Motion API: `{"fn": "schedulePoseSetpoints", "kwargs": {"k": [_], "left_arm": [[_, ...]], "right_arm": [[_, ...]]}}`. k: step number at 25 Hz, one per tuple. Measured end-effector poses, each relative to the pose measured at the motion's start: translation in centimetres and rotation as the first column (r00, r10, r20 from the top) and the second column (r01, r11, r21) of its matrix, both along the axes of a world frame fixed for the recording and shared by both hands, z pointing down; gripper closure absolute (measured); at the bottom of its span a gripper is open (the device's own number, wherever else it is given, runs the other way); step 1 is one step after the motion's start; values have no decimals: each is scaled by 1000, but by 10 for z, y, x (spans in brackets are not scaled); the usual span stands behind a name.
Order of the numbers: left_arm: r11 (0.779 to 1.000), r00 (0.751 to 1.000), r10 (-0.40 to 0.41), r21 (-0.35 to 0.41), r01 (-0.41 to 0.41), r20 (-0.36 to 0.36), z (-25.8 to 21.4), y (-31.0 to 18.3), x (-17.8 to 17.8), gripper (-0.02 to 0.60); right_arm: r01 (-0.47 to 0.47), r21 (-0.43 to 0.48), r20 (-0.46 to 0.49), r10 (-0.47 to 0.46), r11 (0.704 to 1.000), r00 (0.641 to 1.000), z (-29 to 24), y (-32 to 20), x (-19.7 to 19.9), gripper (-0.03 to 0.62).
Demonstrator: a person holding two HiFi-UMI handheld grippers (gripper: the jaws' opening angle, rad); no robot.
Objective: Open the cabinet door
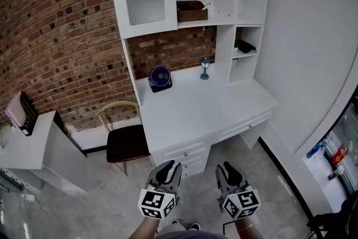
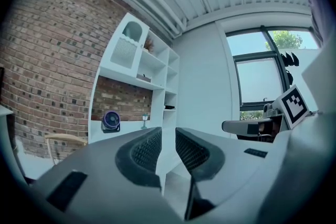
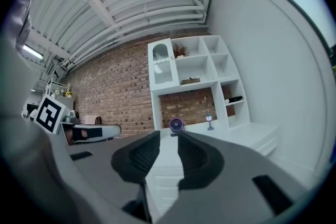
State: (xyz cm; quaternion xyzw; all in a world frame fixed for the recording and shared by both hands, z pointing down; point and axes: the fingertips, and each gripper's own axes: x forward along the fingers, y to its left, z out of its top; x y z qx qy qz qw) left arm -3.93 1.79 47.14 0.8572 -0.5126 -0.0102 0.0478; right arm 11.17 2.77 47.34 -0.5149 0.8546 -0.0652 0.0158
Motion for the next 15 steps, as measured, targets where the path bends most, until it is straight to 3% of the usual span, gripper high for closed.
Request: {"fn": "schedulePoseSetpoints", "kwargs": {"k": [7,15], "left_arm": [[1000,1000,-12,5,12,16,-4,-3,7,472],[999,999,-24,28,23,36,-1,-32,3,468]], "right_arm": [[12,4,-1,-12,1000,1000,0,-5,8,446],[11,6,14,-11,1000,1000,2,-35,7,383]]}}
